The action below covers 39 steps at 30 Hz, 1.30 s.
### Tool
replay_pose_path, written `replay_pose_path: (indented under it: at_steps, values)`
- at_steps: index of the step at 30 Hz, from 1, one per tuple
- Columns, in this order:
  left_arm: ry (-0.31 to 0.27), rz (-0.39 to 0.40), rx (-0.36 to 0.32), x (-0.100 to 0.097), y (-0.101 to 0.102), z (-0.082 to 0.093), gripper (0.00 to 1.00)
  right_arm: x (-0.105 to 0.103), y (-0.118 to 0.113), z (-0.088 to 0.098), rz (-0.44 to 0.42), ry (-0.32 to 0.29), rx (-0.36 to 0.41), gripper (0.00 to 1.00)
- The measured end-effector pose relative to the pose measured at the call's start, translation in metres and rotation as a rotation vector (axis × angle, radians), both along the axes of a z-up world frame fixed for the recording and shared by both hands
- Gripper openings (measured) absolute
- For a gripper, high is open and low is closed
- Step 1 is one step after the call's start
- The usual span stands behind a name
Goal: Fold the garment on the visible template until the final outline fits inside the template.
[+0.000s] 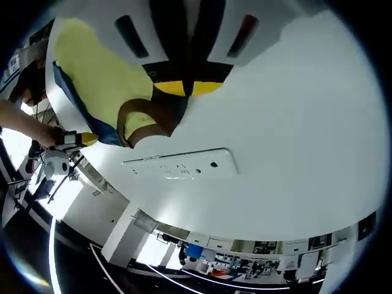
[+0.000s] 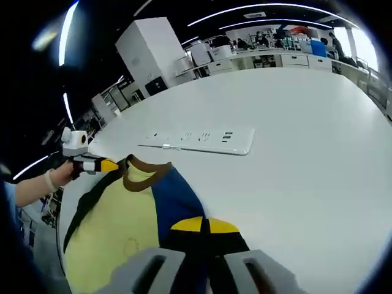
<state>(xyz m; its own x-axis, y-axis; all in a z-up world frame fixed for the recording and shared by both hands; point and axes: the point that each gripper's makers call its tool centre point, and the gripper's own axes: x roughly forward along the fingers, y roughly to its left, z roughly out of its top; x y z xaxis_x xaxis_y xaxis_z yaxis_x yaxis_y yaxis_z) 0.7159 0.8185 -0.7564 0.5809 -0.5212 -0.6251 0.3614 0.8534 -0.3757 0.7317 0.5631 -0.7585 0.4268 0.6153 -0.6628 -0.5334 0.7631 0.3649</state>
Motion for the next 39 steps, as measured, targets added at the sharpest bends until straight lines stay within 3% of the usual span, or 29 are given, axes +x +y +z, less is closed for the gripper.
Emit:
replay_pose_path:
  at_steps: [8, 12, 13, 15, 18, 19, 22, 24, 28, 30, 34, 39]
  values:
    - [-0.041, -0.011, 0.019, 0.001, -0.002, 0.005, 0.0, -0.005, -0.005, 0.0, -0.004, 0.008, 0.006, 0.0]
    - [-0.104, -0.045, 0.062, 0.001, -0.004, 0.011, 0.0, -0.006, -0.004, 0.001, 0.008, -0.012, -0.003, 0.0]
    - [-0.115, -0.049, 0.075, 0.001, -0.004, 0.012, 0.02, -0.007, -0.003, 0.001, 0.013, -0.021, -0.008, 0.04]
    - [-0.164, -0.075, 0.095, 0.003, -0.005, 0.017, 0.13, -0.008, 0.0, 0.004, 0.023, -0.035, 0.004, 0.2]
    - [-0.198, -0.107, 0.056, -0.001, -0.015, 0.027, 0.37, -0.008, 0.005, 0.01, 0.049, -0.069, 0.008, 0.33]
    - [-0.209, -0.122, 0.054, -0.002, -0.017, 0.029, 0.48, -0.009, 0.006, 0.011, 0.047, -0.068, 0.012, 0.38]
    - [-0.247, -0.187, 0.076, -0.008, -0.024, 0.036, 0.68, -0.012, 0.01, 0.016, 0.09, -0.117, 0.001, 0.57]
    - [-0.261, -0.219, 0.086, -0.012, -0.026, 0.038, 0.76, -0.015, 0.012, 0.017, 0.103, -0.125, -0.009, 0.73]
    - [-0.264, -0.256, 0.083, -0.019, -0.031, 0.04, 0.94, -0.021, 0.012, 0.018, 0.124, -0.131, -0.01, 0.84]
    - [-0.27, -0.296, 0.082, -0.026, -0.034, 0.04, 0.99, -0.023, 0.011, 0.019, 0.123, -0.136, -0.016, 0.89]
    - [-0.254, -0.323, 0.097, -0.032, -0.034, 0.04, 0.99, -0.029, 0.008, 0.02, 0.113, -0.13, -0.028, 0.99]
    - [-0.256, -0.33, 0.098, -0.034, -0.033, 0.046, 0.99, -0.034, 0.003, 0.029, 0.087, -0.133, -0.011, 0.97]
